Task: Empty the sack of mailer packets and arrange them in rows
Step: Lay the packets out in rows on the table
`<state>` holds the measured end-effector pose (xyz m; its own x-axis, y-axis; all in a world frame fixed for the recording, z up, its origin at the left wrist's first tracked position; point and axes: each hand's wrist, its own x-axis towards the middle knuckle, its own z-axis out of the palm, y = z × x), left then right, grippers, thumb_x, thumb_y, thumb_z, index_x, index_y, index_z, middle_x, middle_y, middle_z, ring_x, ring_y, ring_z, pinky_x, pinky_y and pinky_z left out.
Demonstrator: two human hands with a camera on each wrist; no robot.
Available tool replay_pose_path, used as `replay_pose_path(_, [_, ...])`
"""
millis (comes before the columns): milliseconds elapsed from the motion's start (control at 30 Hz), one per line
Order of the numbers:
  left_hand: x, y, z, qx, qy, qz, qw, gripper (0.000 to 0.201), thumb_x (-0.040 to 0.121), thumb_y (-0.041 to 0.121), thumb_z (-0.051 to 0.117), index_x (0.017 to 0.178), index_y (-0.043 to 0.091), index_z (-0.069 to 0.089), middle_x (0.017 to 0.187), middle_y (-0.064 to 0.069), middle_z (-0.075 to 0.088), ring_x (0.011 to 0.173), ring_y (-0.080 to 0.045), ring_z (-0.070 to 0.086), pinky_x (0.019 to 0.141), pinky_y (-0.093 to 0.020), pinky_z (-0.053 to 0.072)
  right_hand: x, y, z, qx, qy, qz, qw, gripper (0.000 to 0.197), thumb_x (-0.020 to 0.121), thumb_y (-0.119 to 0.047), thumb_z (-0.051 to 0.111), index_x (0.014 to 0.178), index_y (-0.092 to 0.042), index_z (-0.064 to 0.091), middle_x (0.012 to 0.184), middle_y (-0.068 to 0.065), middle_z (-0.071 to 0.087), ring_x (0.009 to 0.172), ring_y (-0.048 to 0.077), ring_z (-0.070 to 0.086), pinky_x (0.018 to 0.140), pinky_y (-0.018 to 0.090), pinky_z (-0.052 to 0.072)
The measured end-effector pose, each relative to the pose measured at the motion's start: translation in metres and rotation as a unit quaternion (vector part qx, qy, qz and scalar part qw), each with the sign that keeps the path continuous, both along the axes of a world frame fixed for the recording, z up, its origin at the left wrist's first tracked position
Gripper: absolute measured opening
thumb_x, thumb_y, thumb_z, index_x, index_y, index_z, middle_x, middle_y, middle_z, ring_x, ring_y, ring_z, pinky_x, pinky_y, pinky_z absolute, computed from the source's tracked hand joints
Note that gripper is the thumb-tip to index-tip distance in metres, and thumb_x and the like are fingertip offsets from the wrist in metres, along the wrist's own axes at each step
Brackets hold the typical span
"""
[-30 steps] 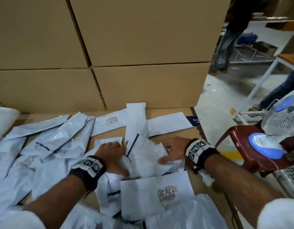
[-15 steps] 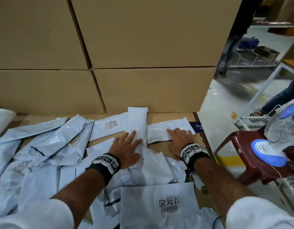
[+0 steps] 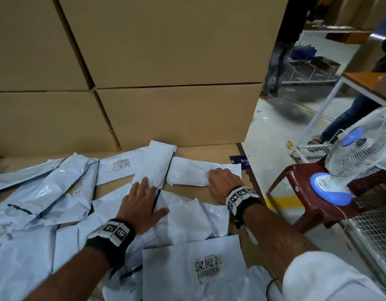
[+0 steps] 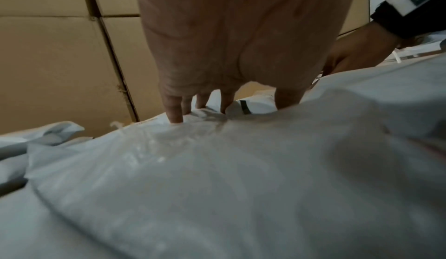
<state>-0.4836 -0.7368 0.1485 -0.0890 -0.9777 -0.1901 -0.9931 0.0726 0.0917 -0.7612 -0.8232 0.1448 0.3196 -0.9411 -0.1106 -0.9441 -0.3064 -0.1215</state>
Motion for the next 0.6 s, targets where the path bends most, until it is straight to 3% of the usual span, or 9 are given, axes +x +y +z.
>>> replay_pose_path(67, [-0.002, 0.002, 0.001, -0.031, 0.03, 0.003, 0.999, 0.073, 0.086, 0.068, 0.049, 0.142, 0.022, 0.037, 0.162, -0.015, 0.013, 0.147, -0.036, 0.019, 0.11, -0.049, 0.034, 0.003, 0.002, 0.004, -0.008, 0.013, 0.009, 1.0, 0.023, 0.1, -0.026, 0.04, 0.119, -0.015, 0.05, 0.123, 0.008, 0.055, 0.114, 0.029, 0.053, 0.085, 0.043, 0.047])
replay_pose_path(133, [-0.005, 0.001, 0.006, -0.059, 0.054, -0.002, 0.997, 0.062, 0.087, 0.057, 0.056, 0.137, 0.021, 0.045, 0.155, -0.016, 0.028, 0.139, -0.036, 0.034, 0.106, -0.045, 0.038, 0.002, 0.002, 0.009, -0.017, -0.035, -0.012, 0.999, 0.016, 0.099, -0.027, 0.041, 0.108, -0.017, 0.049, 0.111, 0.006, 0.059, 0.102, 0.029, 0.058, 0.078, 0.041, 0.048])
replay_pose_path(200, [-0.007, -0.002, 0.009, -0.064, 0.081, -0.001, 0.995, 0.055, 0.088, 0.048, 0.06, 0.135, 0.022, 0.049, 0.151, -0.015, 0.036, 0.134, -0.036, 0.04, 0.104, -0.045, 0.041, -0.003, 0.0, 0.016, -0.009, -0.148, -0.07, 0.987, 0.013, 0.097, -0.031, 0.046, 0.094, -0.019, 0.046, 0.088, 0.003, 0.062, 0.078, 0.026, 0.061, 0.067, 0.036, 0.049])
replay_pose_path(267, [-0.007, -0.006, 0.009, -0.072, 0.112, 0.001, 0.991, 0.045, 0.088, 0.039, 0.063, 0.129, 0.021, 0.055, 0.147, -0.015, 0.041, 0.129, -0.037, 0.044, 0.101, -0.047, 0.043, -0.01, -0.007, 0.025, 0.011, -0.287, -0.147, 0.946, 0.016, 0.095, -0.031, 0.052, 0.09, -0.017, 0.047, 0.074, 0.0, 0.058, 0.064, 0.02, 0.055, 0.06, 0.032, 0.044])
replay_pose_path(333, [-0.008, -0.01, 0.006, -0.089, 0.133, -0.009, 0.987, 0.036, 0.088, 0.031, 0.065, 0.121, 0.018, 0.06, 0.139, -0.015, 0.047, 0.12, -0.038, 0.05, 0.095, -0.046, 0.047, -0.02, -0.018, 0.03, 0.04, -0.373, -0.213, 0.902, 0.015, 0.097, -0.027, 0.056, 0.096, -0.012, 0.053, 0.076, -0.003, 0.055, 0.068, 0.016, 0.052, 0.065, 0.031, 0.042])
replay_pose_path(400, [-0.012, -0.012, 0.002, -0.105, 0.16, -0.023, 0.981, 0.029, 0.086, 0.024, 0.067, 0.114, 0.016, 0.063, 0.128, -0.013, 0.052, 0.109, -0.037, 0.056, 0.088, -0.042, 0.051, -0.032, -0.027, 0.025, 0.052, -0.394, -0.265, 0.879, 0.014, 0.095, -0.025, 0.056, 0.098, -0.012, 0.059, 0.084, -0.003, 0.059, 0.08, 0.017, 0.056, 0.077, 0.03, 0.045])
replay_pose_path(467, [-0.018, -0.013, 0.002, -0.11, 0.182, -0.028, 0.977, 0.025, 0.087, 0.021, 0.067, 0.111, 0.014, 0.064, 0.122, -0.011, 0.052, 0.102, -0.035, 0.059, 0.083, -0.039, 0.052, -0.045, -0.033, 0.012, 0.055, -0.388, -0.31, 0.866, 0.016, 0.089, -0.025, 0.055, 0.095, -0.013, 0.063, 0.093, 0.0, 0.064, 0.091, 0.023, 0.061, 0.082, 0.03, 0.046])
replay_pose_path(600, [-0.021, -0.019, 0.0, -0.145, 0.161, -0.023, 0.976, 0.02, 0.085, 0.027, 0.07, 0.103, 0.019, 0.067, 0.116, -0.011, 0.056, 0.098, -0.035, 0.059, 0.078, -0.04, 0.053, -0.058, -0.024, -0.001, 0.069, -0.339, -0.361, 0.866, 0.021, 0.092, -0.018, 0.059, 0.112, -0.012, 0.059, 0.112, 0.008, 0.066, 0.104, 0.03, 0.062, 0.081, 0.028, 0.043])
